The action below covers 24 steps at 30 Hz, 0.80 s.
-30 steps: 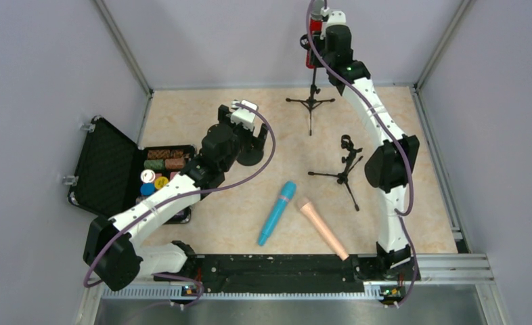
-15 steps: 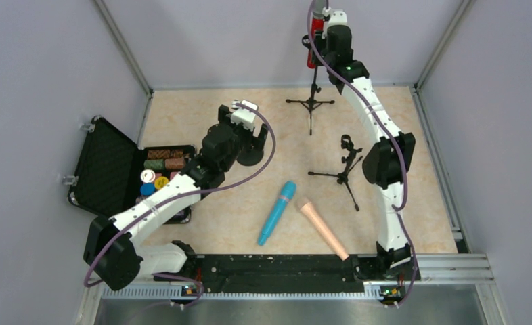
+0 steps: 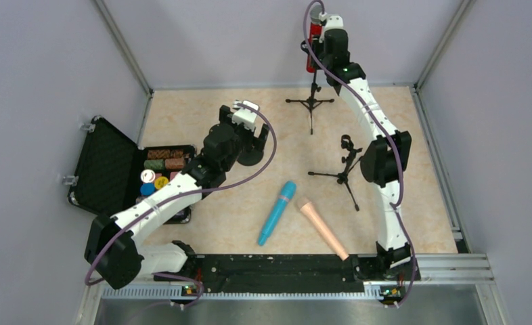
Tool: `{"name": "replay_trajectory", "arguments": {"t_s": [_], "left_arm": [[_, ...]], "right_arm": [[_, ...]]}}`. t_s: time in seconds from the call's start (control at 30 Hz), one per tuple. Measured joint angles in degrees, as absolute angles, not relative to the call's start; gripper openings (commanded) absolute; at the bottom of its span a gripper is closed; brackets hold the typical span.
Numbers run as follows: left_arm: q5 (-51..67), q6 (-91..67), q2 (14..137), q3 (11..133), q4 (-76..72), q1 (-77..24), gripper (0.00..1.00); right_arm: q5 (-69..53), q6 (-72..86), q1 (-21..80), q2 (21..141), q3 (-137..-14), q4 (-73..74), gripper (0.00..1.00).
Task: Attach the microphones to the stand
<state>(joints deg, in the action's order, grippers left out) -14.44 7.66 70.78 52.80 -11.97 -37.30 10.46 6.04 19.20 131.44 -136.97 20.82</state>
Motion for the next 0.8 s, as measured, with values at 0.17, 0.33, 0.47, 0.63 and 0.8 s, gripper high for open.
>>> {"name": "replay_trajectory", "arguments": {"t_s": [0.17, 0.33, 0.47, 0.63, 0.8], "left_arm": [[-14.4, 7.7, 70.8, 52.8, -12.0, -37.3, 0.99], [-14.4, 7.7, 70.8, 52.8, -12.0, -37.3, 0.99], [-14.4, 7.7, 70.8, 52.8, -11.9, -37.3, 0.99], [-14.4, 7.7, 70.8, 52.8, -11.9, -37.3, 0.99], [-14.4, 7.7, 70.8, 52.8, -11.9, -37.3, 0.99]], "right_arm": [[9.8, 4.9, 19.2, 131.4, -136.9, 20.8, 0.73], [9.8, 4.0, 19.2, 131.4, -136.8, 20.4, 0.79], [9.9, 4.0, 19.2, 131.3, -135.6, 19.9, 0.82], [9.6, 4.1, 19.2, 130.4, -133.1, 19.9, 0.83], [8.4, 5.0, 19.2, 126.8, -128.2, 19.8, 0.86]]}}
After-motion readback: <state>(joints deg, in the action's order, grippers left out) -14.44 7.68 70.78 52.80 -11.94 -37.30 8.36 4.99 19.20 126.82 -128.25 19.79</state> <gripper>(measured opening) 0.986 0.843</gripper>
